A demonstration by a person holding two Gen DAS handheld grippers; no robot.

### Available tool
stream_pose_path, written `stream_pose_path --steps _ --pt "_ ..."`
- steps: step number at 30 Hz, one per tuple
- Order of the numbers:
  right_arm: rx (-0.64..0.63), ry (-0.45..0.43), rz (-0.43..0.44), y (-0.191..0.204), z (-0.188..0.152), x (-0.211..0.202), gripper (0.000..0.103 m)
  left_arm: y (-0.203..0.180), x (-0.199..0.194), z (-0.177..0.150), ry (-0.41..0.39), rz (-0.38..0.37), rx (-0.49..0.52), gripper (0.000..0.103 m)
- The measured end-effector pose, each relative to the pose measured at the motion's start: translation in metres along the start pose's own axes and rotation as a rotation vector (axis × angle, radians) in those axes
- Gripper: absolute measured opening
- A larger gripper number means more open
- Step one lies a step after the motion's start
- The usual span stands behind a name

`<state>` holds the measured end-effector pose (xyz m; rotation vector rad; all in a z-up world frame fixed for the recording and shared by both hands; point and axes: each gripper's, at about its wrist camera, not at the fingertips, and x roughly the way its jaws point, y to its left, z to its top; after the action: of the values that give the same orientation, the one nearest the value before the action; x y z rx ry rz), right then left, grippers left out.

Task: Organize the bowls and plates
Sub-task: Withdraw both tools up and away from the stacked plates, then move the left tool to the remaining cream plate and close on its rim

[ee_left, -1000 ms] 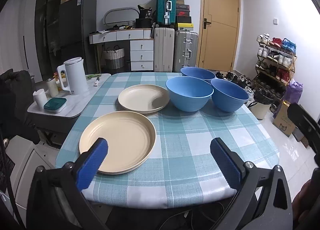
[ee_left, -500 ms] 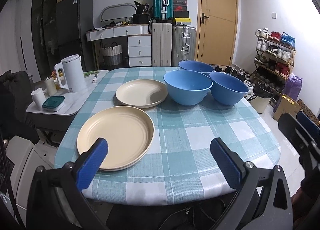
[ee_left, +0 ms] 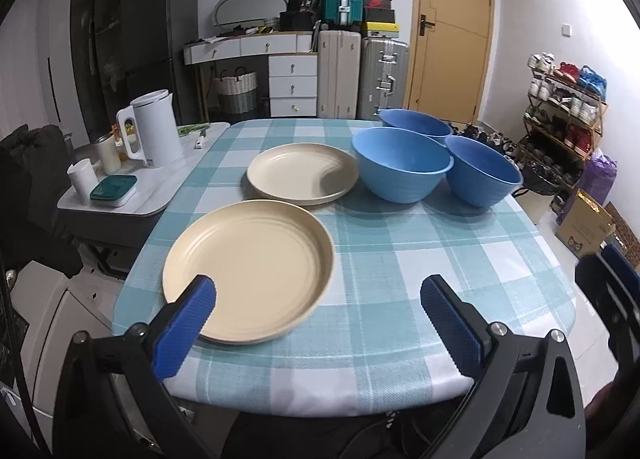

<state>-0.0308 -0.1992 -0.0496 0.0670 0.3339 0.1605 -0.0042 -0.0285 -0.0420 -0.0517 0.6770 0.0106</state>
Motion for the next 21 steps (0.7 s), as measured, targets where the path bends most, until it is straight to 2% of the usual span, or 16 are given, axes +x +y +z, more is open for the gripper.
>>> stream_pose_path --steps 7,13,17,19,21 --pt "-0.058 -0.006 0.062 0.017 0.016 0.027 0.102 0.031 0.022 0.034 0.027 0.035 -0.039 0.103" --pt "-0.071 -0.008 0.091 0.023 0.036 0.057 0.102 0.068 0.045 0.082 0.078 -0.026 -0.091 0.103" --pt "-0.087 -0.028 0.117 0.026 0.051 0.071 0.102 0.089 0.074 0.116 0.103 0.025 -0.093 0.103" --pt "-0.096 -0.039 0.125 0.028 0.063 0.081 0.102 0.100 0.097 0.131 0.141 0.058 -0.102 0.103" --pt "-0.105 -0.047 0.133 0.030 0.074 0.088 0.102 0.104 0.117 0.139 0.176 0.059 -0.112 0.103"
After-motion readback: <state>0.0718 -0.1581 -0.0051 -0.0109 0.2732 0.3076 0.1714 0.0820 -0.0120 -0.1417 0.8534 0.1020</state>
